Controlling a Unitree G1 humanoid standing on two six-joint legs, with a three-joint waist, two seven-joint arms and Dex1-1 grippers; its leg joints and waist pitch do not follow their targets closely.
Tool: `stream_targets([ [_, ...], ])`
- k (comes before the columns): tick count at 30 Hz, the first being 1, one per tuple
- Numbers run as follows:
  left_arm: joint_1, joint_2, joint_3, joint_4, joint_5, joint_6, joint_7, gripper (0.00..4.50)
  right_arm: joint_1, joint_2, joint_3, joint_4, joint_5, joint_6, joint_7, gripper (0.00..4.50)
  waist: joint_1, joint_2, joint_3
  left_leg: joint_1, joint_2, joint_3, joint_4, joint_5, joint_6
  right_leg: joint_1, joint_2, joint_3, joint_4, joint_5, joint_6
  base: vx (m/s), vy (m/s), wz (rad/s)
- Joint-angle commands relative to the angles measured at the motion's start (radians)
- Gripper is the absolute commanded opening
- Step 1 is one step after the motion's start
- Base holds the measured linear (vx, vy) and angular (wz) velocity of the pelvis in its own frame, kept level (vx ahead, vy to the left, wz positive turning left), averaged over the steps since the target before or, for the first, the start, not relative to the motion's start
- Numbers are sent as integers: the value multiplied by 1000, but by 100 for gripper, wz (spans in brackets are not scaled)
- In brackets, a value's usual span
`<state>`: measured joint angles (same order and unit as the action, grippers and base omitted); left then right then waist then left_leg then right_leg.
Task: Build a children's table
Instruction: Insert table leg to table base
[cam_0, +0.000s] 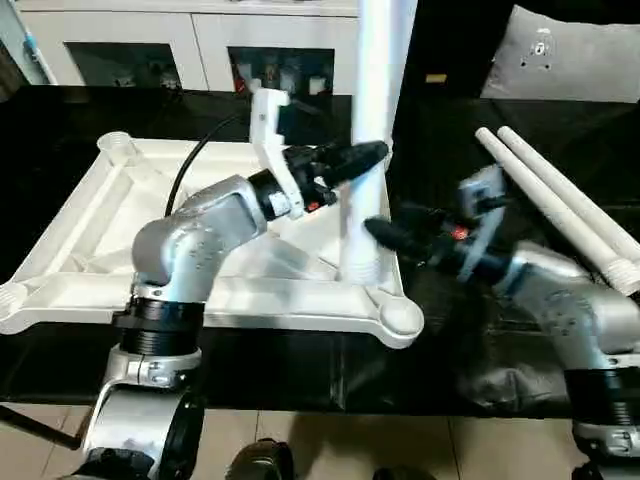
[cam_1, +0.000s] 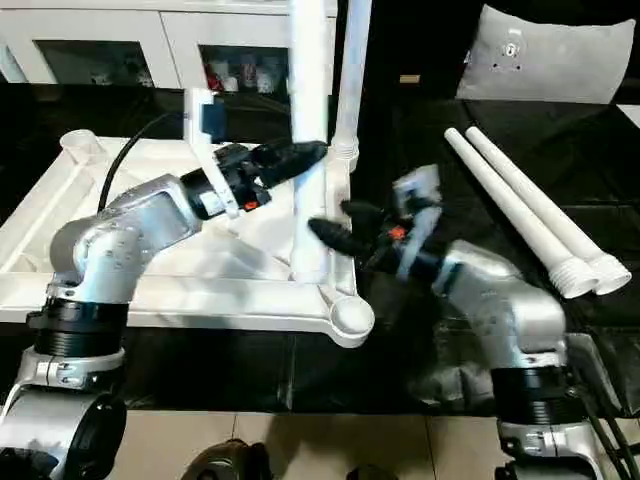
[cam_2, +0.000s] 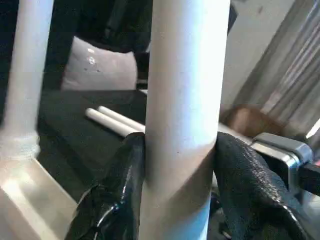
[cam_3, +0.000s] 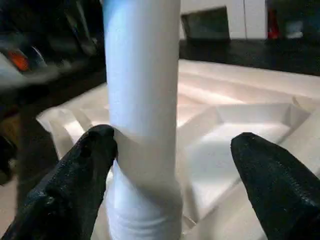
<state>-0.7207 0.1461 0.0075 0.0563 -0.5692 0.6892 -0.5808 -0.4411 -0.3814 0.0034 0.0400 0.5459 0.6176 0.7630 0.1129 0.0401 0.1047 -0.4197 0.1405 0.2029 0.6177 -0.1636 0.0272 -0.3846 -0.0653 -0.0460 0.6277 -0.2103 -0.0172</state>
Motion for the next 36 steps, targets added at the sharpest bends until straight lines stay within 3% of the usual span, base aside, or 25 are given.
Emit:
stream_targets([
  [1,-2,-5,-38,-54,41,-49,9,182,-19,13,7,8,-28,-12,-33,403,0,-15,-99,41,94,-50,-75,-149,-7,33,-106,48,-74,-149,-202,0,0,0],
  [9,24,-31,-119,-109,123,-100,57,182,-43,62,22,52,-87,-83,-86,403,-1,-21,-104,41,94,-48,-72,-141,-7,32,-105,47,-71,-137,-207,0,0,0],
  [11,27,-31,-134,-108,144,-118,61,182,-46,67,30,59,-97,-105,-87,370,0,-22,-105,41,93,-47,-70,-139,-5,33,-106,48,-72,-139,-202,0,0,0],
  [13,28,-37,-135,-101,155,-130,68,182,-47,70,36,60,-104,-110,-81,370,-1,-22,-104,40,93,-48,-71,-133,1,34,-103,47,-71,-133,-196,0,0,0],
  [17,26,-35,-143,-93,177,-148,69,182,-45,80,39,54,-104,-110,-65,327,-1,-21,-105,41,93,-48,-70,-130,5,33,-102,46,-69,-119,-203,0,0,0],
  [30,35,-42,-148,-114,153,-116,41,182,-51,99,34,91,-121,-150,-58,210,-1,-18,-107,40,92,-48,-68,-123,11,34,-101,45,-64,-88,-219,0,0,0],
  [34,37,-44,-142,-117,143,-104,40,182,-46,97,37,83,-115,-156,-45,196,1,-19,-108,41,93,-48,-67,-118,16,35,-103,45,-63,-86,-221,0,0,0],
  [35,36,-42,-141,-116,147,-106,43,182,-47,105,23,83,-96,-126,-58,196,1,-21,-107,41,93,-48,-67,-119,17,35,-101,45,-64,-87,-220,0,0,0],
  [36,35,-41,-142,-116,148,-107,43,182,-48,106,22,83,-93,-123,-58,249,1,-19,-107,42,93,-48,-68,-121,18,33,-101,44,-64,-91,-220,0,0,0],
])
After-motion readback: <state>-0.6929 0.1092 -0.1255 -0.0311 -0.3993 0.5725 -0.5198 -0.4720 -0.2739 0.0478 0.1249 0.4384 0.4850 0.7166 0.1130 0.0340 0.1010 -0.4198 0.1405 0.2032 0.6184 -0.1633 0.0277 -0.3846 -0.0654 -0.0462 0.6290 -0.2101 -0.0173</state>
